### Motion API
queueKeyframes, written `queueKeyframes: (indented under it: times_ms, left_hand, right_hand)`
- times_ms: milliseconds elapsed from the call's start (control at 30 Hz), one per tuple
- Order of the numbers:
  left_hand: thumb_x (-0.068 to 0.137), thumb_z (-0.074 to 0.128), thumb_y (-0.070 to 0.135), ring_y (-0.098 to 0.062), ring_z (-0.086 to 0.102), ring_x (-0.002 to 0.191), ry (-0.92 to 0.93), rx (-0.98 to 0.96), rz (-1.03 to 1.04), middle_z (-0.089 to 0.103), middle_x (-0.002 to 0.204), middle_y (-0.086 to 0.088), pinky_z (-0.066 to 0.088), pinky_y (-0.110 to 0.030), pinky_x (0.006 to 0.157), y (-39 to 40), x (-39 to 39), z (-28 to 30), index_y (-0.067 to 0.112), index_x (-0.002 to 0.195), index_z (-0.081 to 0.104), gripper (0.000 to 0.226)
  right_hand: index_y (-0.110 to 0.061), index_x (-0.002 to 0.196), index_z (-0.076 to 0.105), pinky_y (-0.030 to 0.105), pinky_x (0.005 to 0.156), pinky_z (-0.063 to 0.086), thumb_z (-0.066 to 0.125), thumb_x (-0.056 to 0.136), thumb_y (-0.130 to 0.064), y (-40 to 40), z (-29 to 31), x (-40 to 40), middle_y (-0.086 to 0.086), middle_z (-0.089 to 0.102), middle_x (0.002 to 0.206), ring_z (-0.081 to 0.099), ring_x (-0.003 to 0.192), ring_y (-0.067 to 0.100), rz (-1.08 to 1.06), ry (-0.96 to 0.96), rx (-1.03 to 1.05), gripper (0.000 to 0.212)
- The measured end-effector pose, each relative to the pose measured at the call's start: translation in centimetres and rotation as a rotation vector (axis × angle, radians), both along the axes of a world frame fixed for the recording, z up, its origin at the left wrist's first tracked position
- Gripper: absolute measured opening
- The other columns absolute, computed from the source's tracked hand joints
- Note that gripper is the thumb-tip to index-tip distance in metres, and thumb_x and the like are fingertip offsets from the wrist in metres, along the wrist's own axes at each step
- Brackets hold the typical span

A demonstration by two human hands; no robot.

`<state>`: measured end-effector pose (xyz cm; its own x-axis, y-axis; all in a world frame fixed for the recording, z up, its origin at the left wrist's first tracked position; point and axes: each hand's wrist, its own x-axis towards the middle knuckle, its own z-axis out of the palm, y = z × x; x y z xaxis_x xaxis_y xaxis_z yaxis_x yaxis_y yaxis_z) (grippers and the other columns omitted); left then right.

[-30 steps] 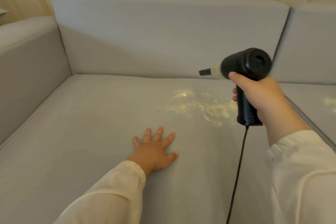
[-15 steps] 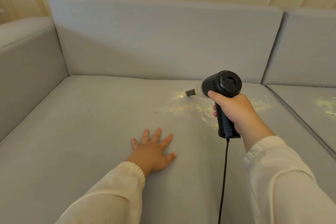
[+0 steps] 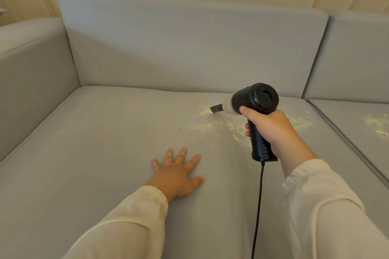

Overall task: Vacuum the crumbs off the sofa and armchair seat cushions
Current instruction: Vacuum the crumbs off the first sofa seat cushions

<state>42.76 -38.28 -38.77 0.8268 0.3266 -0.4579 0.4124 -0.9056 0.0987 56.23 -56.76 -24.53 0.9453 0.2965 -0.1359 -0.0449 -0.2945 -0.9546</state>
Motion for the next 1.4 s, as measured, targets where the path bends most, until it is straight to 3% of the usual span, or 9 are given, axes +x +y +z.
queueKeyframes:
  times_ms: [433, 633, 900, 1033, 1233, 1400]
  left_hand:
    - [0.095, 0.023, 0.08, -0.035, -0.023, 0.156, -0.006, -0.001, -0.001, -0.025, 0.17, 0.012, -0.002, -0.076, 0.116, -0.1, -0.1, 0.1, 0.058, 0.157, -0.012, 0.074]
    - [0.095, 0.024, 0.081, -0.035, -0.024, 0.156, -0.005, -0.003, -0.001, -0.026, 0.17, 0.012, -0.003, -0.077, 0.116, -0.1, 0.0, 0.0, 0.058, 0.157, -0.012, 0.075]
    - [0.096, 0.024, 0.08, -0.035, -0.024, 0.156, -0.013, -0.002, -0.006, -0.027, 0.17, 0.012, -0.003, -0.076, 0.116, -0.1, 0.0, -0.1, 0.058, 0.157, -0.013, 0.075]
    - [0.096, 0.024, 0.079, -0.035, -0.024, 0.156, -0.009, -0.001, -0.005, -0.027, 0.169, 0.012, -0.003, -0.077, 0.116, -0.1, 0.0, -0.1, 0.058, 0.157, -0.013, 0.074]
    - [0.095, 0.024, 0.081, -0.035, -0.023, 0.156, -0.014, 0.002, -0.006, -0.026, 0.17, 0.012, -0.003, -0.077, 0.116, -0.1, 0.0, -0.2, 0.058, 0.157, -0.012, 0.075]
    - [0.096, 0.023, 0.08, -0.035, -0.024, 0.156, -0.012, 0.004, -0.009, -0.026, 0.17, 0.012, -0.003, -0.076, 0.116, -0.1, -0.1, -0.2, 0.058, 0.157, -0.012, 0.074]
  right_hand:
    - [-0.02, 0.099, 0.072, 0.029, 0.06, 0.058, 0.08, 0.091, -0.039, -0.7, 0.7, -0.7, 0.01, 0.077, 0.085, 0.073, 0.061, 0.016, 0.041, -0.016, -0.042, 0.022]
    - [-0.021, 0.101, 0.072, 0.034, 0.068, 0.062, 0.08, 0.09, -0.04, -0.5, 0.4, -0.4, 0.01, 0.078, 0.085, 0.075, 0.066, 0.019, 0.046, -0.021, -0.033, 0.023]
    - [-0.018, 0.098, 0.071, 0.036, 0.071, 0.06, 0.079, 0.091, -0.039, 0.4, -1.2, 0.7, 0.008, 0.073, 0.084, 0.071, 0.067, 0.02, -0.106, -0.04, 0.051, 0.024]
    - [-0.015, 0.102, 0.072, 0.032, 0.064, 0.058, 0.079, 0.092, -0.04, 1.2, -2.0, 0.6, 0.009, 0.073, 0.084, 0.071, 0.066, 0.019, -0.06, -0.01, 0.045, 0.028]
    - [-0.015, 0.099, 0.073, 0.034, 0.067, 0.06, 0.079, 0.091, -0.041, 1.9, -1.9, 0.0, 0.009, 0.075, 0.081, 0.073, 0.066, 0.019, 0.066, 0.001, -0.012, 0.028]
    - [-0.017, 0.105, 0.073, 0.029, 0.061, 0.056, 0.08, 0.091, -0.04, 1.1, -1.3, 0.9, 0.009, 0.076, 0.087, 0.072, 0.066, 0.018, -0.106, -0.077, 0.03, 0.029]
